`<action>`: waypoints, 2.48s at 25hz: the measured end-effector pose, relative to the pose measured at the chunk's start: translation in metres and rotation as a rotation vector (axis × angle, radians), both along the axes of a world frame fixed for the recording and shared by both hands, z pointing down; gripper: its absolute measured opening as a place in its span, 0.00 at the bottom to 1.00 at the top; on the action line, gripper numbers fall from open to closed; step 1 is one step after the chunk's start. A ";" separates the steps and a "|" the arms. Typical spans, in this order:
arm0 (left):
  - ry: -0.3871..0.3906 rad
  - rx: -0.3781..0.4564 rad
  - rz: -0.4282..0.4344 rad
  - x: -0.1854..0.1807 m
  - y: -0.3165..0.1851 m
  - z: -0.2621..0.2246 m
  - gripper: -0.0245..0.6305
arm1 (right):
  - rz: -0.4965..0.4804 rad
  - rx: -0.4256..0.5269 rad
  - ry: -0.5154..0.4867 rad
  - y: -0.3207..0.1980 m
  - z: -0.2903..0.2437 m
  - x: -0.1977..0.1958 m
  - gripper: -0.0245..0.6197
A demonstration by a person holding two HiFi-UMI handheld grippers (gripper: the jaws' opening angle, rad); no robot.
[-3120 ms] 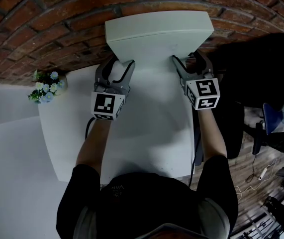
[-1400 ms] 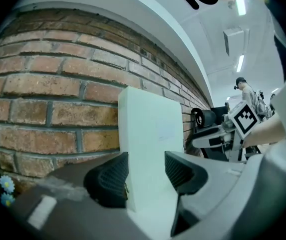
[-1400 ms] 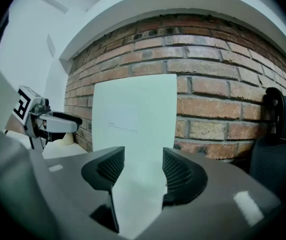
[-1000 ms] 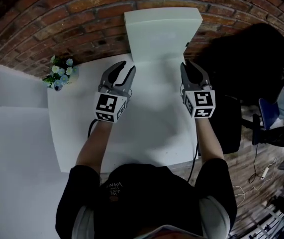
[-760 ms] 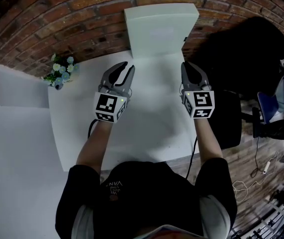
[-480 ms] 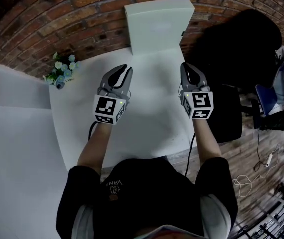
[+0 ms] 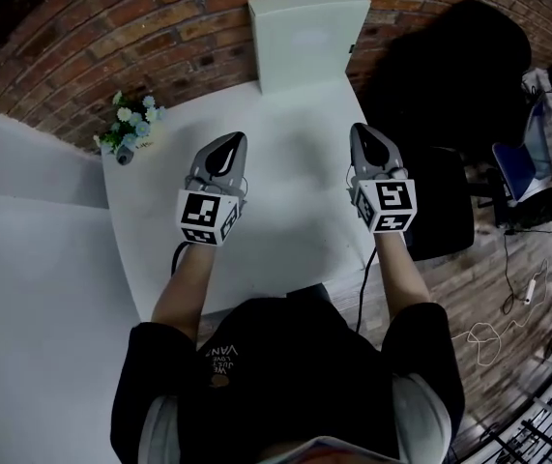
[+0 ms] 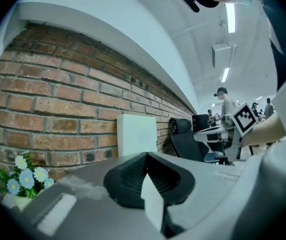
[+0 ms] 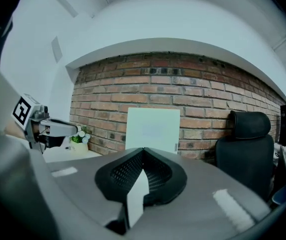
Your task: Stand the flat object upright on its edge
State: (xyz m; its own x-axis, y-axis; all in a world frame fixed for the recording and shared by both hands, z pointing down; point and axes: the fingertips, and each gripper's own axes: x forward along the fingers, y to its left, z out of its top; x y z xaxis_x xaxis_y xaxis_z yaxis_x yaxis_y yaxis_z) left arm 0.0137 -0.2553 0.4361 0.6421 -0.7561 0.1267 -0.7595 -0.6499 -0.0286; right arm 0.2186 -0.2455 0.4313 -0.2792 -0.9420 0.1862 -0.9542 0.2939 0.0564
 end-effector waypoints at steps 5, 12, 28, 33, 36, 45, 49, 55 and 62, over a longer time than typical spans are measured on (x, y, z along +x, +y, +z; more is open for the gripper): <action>0.006 -0.004 0.026 -0.016 0.025 0.001 0.04 | 0.028 0.014 -0.001 0.027 -0.003 -0.012 0.04; 0.015 -0.026 0.037 -0.043 0.058 0.006 0.04 | 0.051 0.001 -0.013 0.069 0.000 -0.030 0.04; 0.026 -0.036 0.083 -0.081 0.131 0.013 0.04 | 0.147 -0.024 -0.091 0.149 0.020 -0.065 0.04; 0.042 -0.049 0.083 -0.094 0.149 0.017 0.04 | 0.167 -0.014 -0.098 0.175 0.019 -0.071 0.04; 0.043 -0.056 0.083 -0.100 0.159 0.020 0.04 | 0.180 -0.012 -0.104 0.189 0.019 -0.074 0.04; 0.058 -0.083 0.091 -0.113 0.192 0.021 0.04 | 0.193 -0.037 -0.151 0.222 0.025 -0.087 0.04; 0.056 -0.089 0.103 -0.112 0.204 0.021 0.04 | 0.187 -0.050 -0.151 0.226 0.027 -0.092 0.04; 0.072 -0.106 0.098 -0.111 0.212 0.017 0.04 | 0.168 -0.067 -0.146 0.233 0.025 -0.094 0.04; 0.084 -0.111 0.086 -0.110 0.216 0.009 0.04 | 0.161 -0.078 -0.150 0.238 0.019 -0.093 0.04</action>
